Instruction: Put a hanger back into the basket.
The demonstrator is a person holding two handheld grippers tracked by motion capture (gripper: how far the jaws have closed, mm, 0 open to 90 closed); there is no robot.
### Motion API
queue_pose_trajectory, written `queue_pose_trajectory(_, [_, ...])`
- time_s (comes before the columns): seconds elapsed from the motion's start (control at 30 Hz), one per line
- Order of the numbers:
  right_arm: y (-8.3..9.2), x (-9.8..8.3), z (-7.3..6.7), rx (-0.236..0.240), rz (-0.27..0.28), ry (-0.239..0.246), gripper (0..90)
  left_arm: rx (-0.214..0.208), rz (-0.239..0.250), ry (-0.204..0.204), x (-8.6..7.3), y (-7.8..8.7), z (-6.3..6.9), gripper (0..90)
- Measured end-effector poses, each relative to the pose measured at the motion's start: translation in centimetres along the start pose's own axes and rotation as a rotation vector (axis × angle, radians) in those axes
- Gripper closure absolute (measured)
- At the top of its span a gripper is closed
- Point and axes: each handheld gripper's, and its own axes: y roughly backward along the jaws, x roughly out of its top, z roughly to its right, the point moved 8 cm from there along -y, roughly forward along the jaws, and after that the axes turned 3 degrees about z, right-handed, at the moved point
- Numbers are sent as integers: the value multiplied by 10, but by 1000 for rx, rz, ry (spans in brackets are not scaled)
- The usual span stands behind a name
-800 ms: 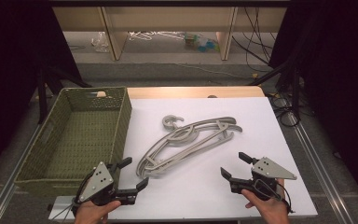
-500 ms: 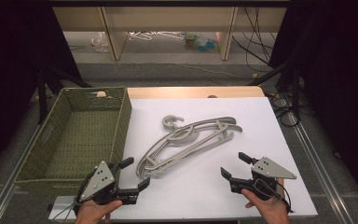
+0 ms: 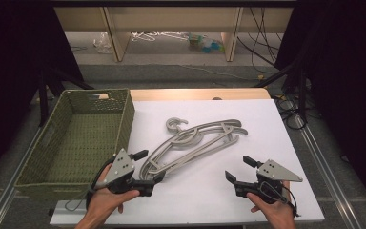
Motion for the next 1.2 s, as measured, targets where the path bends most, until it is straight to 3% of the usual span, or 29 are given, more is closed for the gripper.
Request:
queue_pose_trajectory(0.07, [0, 0, -1, 6, 3, 1, 194, -4, -66, -16, 10, -13, -8, 162])
queue_pose_trajectory(0.17, [-1, 1, -1, 6, 7, 8, 197, 0, -106, -16, 12, -26, -17, 166])
queue_pose_trajectory(0.2, [-1, 1, -1, 4, 12, -1, 198, -4, -122, -5, 12, -32, -22, 169])
queue_pose_trajectory(0.27, [0, 0, -3, 16, -4, -16, 198, -7, -163, 64, 9, -43, -32, 172])
queue_pose_trajectory(0.33, [-1, 0, -2, 16, -4, -6, 198, -11, -198, 104, 4, -55, -41, 187])
queue_pose_trajectory(0.37, [1, -1, -2, 19, -28, -6, 198, -10, -220, 106, 2, -60, -45, 197])
queue_pose_trajectory(0.4, [-3, 0, -4, 30, 13, -17, 198, -2, -269, 97, -4, -66, -53, 204])
queue_pose_trajectory(0.47, [-3, 0, -5, 35, 11, -19, 198, 15, -306, 155, -12, -78, -62, 213])
queue_pose_trajectory(0.63, [-3, -1, -5, 38, -5, -18, 200, 73, -394, 174, -29, -101, -83, 264])
queue_pose_trajectory(0.87, [-3, -1, -5, 40, -6, -14, 202, 73, -462, 162, -34, -117, -81, 295])
queue_pose_trajectory(0.97, [-4, -1, -5, 39, -17, -3, 202, 79, -497, 133, -34, -121, -82, 297])
queue_pose_trajectory(1.03, [-5, -1, -7, 50, -9, -13, 204, 75, -538, 137, -40, -123, -86, 352])
queue_pose_trajectory(1.2, [-6, -1, -8, 58, -8, -9, 204, 65, -584, 173, -51, -130, -89, 354])
